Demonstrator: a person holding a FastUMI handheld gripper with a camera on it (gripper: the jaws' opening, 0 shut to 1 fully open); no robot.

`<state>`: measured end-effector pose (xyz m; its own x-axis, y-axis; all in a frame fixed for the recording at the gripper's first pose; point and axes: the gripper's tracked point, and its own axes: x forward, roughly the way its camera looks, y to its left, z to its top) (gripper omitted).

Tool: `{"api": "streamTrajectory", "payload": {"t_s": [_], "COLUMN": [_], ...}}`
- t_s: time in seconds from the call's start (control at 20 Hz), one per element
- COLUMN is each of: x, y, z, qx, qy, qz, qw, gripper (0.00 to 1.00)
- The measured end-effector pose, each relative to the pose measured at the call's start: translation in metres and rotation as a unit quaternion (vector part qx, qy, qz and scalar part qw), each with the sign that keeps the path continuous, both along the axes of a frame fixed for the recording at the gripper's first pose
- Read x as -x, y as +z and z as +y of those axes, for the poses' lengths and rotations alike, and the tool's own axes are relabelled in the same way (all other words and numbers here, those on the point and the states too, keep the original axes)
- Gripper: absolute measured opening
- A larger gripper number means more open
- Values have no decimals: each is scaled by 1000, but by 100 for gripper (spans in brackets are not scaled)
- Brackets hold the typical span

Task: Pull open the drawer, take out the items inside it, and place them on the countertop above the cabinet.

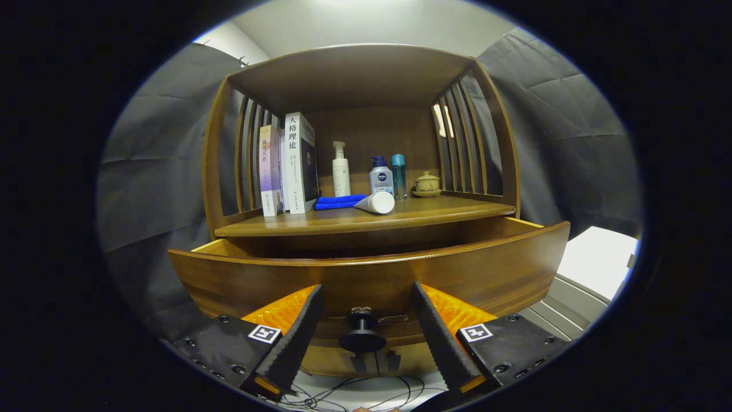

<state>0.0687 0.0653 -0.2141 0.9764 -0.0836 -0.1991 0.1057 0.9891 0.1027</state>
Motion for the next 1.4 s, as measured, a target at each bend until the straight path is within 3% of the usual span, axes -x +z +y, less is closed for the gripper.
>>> {"api": "streamTrajectory", "payload": {"t_s": [1.4], "x": [-102], "y": [-2], "z": [7], "qx": [-10], "qy": [3], "qz": [-6], "qw": [1000], "gripper": [98]}}
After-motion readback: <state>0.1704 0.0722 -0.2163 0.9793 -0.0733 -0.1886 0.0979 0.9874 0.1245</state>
